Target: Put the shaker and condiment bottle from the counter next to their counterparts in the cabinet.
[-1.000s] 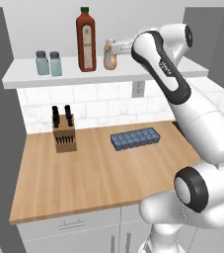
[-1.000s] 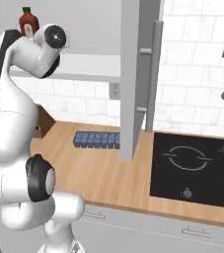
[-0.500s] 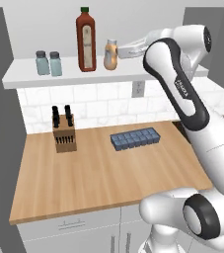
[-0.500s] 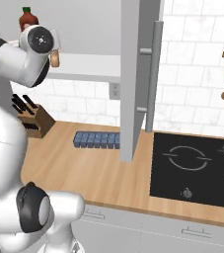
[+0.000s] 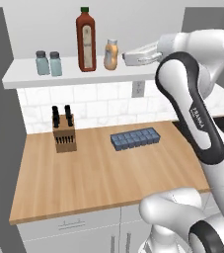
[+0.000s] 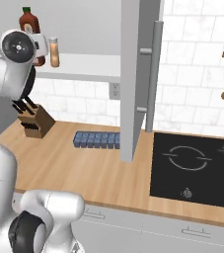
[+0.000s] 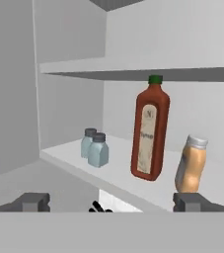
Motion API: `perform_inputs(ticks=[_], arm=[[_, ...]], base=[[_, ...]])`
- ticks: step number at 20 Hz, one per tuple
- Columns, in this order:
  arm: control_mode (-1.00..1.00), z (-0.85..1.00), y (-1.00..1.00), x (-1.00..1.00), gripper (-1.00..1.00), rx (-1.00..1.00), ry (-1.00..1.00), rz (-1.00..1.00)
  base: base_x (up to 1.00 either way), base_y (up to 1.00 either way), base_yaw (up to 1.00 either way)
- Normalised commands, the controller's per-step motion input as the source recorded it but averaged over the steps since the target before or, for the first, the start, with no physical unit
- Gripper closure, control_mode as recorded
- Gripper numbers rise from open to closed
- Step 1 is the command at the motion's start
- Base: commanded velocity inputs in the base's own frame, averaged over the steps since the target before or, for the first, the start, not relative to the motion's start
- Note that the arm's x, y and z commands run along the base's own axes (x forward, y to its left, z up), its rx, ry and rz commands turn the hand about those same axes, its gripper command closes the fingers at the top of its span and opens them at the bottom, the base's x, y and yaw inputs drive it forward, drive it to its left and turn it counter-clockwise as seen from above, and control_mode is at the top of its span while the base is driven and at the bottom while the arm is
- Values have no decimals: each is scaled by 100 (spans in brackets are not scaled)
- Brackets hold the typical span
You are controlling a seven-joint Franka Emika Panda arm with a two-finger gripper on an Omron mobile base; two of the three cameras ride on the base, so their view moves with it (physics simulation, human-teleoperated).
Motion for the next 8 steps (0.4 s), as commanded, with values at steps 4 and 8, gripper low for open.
perform_inputs(ticks=[4,8], arm=[[-100,3,0,-73,-100,0,0,-8],[-100,4,0,-69,-100,0,0,-8]], base=[[0,0,0],[0,0,0]])
